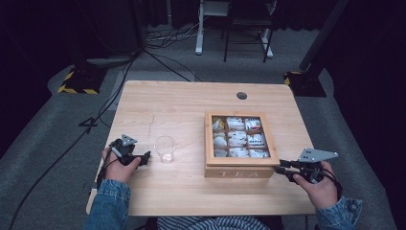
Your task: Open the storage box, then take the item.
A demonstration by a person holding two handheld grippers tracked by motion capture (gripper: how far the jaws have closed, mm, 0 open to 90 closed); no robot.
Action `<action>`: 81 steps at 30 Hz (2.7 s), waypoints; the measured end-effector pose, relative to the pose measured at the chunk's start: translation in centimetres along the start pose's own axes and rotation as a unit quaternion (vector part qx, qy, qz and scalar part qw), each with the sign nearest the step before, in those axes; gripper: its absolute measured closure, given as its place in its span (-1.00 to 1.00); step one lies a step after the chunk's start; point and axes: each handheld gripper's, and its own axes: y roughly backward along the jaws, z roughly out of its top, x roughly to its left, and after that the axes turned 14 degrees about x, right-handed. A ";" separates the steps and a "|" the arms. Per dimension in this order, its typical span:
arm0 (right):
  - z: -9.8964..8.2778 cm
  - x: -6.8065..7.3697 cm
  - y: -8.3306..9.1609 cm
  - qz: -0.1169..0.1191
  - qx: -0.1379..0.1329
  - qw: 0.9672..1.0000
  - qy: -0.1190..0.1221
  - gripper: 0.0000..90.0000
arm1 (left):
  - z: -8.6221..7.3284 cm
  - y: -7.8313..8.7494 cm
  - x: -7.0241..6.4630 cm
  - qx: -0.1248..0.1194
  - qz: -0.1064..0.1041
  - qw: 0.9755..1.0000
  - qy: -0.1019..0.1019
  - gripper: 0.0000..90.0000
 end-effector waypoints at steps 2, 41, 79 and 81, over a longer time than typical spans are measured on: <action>0.1 0.0 0.2 -0.001 -0.010 1.000 -0.002 0.46 | 0.0 0.0 0.0 0.000 0.000 1.000 0.000 -0.69; 6.0 -1.6 3.3 -0.059 -0.109 0.992 -0.008 0.02 | 2.2 6.6 -1.7 -0.019 0.008 1.000 -0.010 -0.42; 8.3 -3.1 3.1 -0.054 -0.133 0.989 -0.036 0.02 | 6.7 11.9 -12.9 -0.077 -0.117 0.980 -0.139 -0.38; 8.4 -3.3 3.2 -0.053 -0.130 0.989 -0.039 0.02 | 7.2 11.8 -13.7 -0.069 -0.116 0.979 -0.151 -0.38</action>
